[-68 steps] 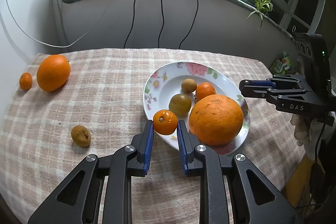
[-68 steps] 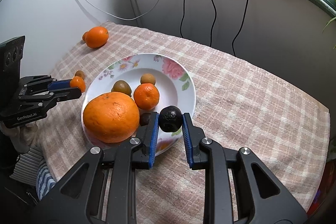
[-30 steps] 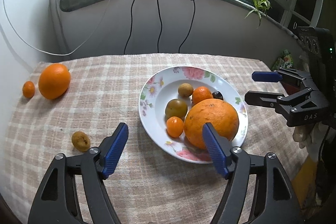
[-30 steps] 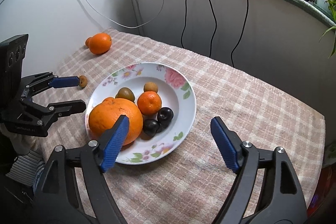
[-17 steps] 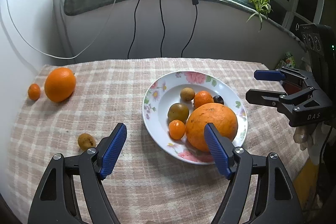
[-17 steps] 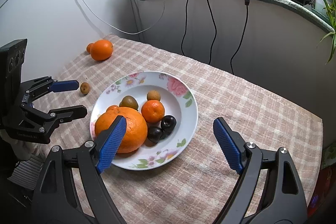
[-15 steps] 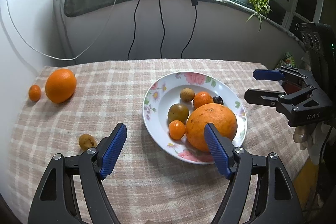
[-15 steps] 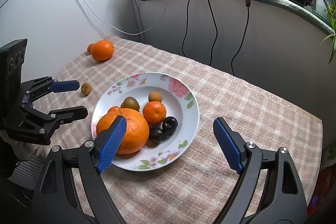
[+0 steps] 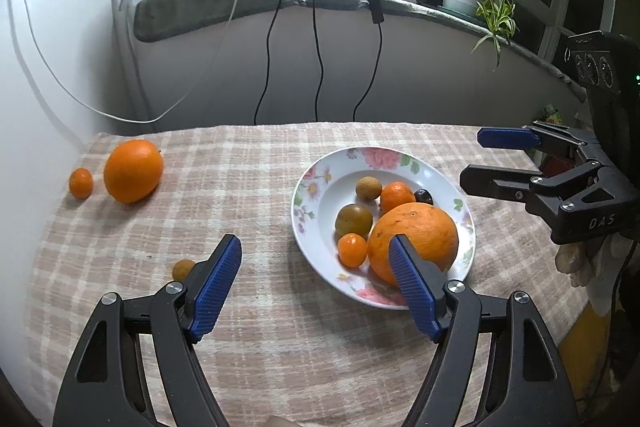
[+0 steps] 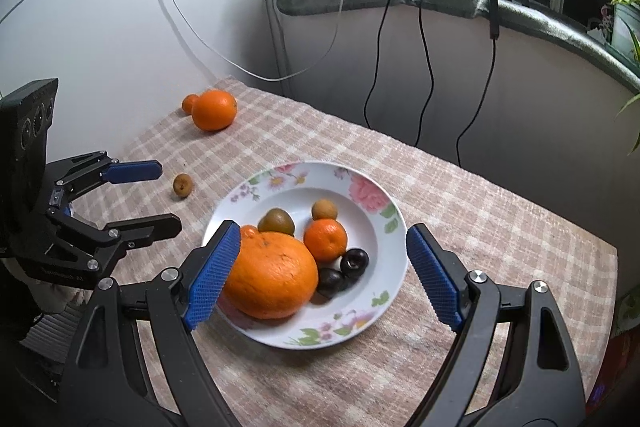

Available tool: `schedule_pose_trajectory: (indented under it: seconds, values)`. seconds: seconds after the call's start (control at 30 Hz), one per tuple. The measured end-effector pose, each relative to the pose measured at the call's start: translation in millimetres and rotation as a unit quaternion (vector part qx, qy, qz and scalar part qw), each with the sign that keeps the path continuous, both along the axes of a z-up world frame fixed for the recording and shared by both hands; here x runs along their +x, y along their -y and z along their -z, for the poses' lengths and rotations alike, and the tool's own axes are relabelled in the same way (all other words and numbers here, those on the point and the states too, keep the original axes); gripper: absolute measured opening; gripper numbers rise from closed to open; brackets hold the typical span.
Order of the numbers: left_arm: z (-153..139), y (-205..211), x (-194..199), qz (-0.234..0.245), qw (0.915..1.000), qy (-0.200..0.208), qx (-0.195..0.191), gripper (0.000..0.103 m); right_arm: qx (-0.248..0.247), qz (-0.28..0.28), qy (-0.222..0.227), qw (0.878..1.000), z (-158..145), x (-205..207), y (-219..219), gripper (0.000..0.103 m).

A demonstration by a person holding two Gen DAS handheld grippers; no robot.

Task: Organize fruits
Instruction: 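Withdraw both tools from the plate toward the remaining fruits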

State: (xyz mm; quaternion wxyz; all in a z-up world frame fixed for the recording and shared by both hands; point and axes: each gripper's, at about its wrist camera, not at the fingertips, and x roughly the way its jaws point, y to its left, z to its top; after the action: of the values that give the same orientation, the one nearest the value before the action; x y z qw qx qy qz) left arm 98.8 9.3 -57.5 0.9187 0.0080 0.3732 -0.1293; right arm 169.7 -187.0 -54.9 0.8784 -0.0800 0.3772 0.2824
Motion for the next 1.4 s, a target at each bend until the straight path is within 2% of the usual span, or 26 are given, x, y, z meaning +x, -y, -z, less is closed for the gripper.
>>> schedule_pose_trajectory:
  seconds: [0.3,0.9,1.4]
  values:
    - [2,-16,2,-0.015,0.9999,-0.002,0.0,0.076,0.011,-0.013,0.025,1.0,-10,0,-18,0.087]
    - [9,-73,8,-0.052,0.9981,-0.012,-0.029,0.076,-0.014,-0.072,0.023,0.997,-7,-1,-73,0.088]
    - [25,-127,12,-0.093,0.9928,-0.039,-0.065,0.05,-0.042,-0.164,-0.004,0.986,8,-10,-147,0.088]
